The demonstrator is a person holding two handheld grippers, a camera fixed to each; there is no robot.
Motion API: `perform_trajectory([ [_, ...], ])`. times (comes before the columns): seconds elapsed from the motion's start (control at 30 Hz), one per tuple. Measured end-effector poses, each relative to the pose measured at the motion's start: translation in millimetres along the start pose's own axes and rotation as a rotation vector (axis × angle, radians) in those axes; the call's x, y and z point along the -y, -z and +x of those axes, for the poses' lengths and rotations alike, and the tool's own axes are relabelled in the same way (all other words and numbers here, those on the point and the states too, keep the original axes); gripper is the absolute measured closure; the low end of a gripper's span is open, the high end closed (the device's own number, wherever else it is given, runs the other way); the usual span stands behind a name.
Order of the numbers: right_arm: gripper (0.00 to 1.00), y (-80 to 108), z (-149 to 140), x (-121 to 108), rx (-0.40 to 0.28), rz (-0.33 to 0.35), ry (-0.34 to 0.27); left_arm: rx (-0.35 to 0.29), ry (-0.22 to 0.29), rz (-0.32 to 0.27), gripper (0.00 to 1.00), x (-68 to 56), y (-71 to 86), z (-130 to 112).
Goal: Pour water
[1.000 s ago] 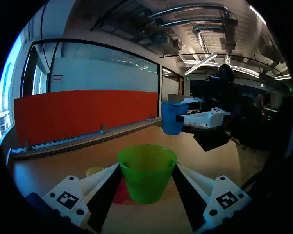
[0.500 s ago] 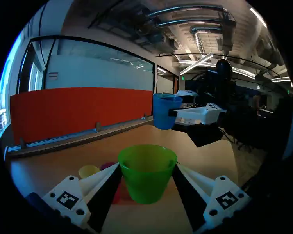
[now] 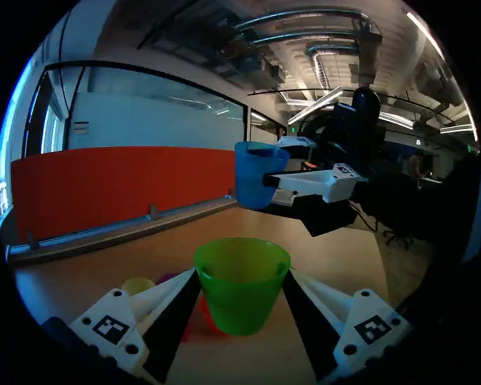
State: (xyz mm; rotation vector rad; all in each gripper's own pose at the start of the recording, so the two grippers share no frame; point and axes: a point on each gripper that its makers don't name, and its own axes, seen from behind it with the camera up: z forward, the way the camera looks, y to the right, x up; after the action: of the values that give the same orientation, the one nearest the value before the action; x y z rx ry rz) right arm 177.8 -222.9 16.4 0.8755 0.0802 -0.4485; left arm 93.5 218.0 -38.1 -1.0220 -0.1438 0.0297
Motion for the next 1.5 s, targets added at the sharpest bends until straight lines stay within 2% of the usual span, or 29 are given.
perform_trajectory([
  [0.7,0.1,-7.9,33,4,-0.023,0.01,0.201,-0.03,-0.006,-0.032,0.15,-12.7,-6.7,7],
  [1.5,0.1,-17.2,48,0,-0.025,-0.001,0.366,-0.053,-0.006,-0.068,0.15,-26.5,-12.0,15],
])
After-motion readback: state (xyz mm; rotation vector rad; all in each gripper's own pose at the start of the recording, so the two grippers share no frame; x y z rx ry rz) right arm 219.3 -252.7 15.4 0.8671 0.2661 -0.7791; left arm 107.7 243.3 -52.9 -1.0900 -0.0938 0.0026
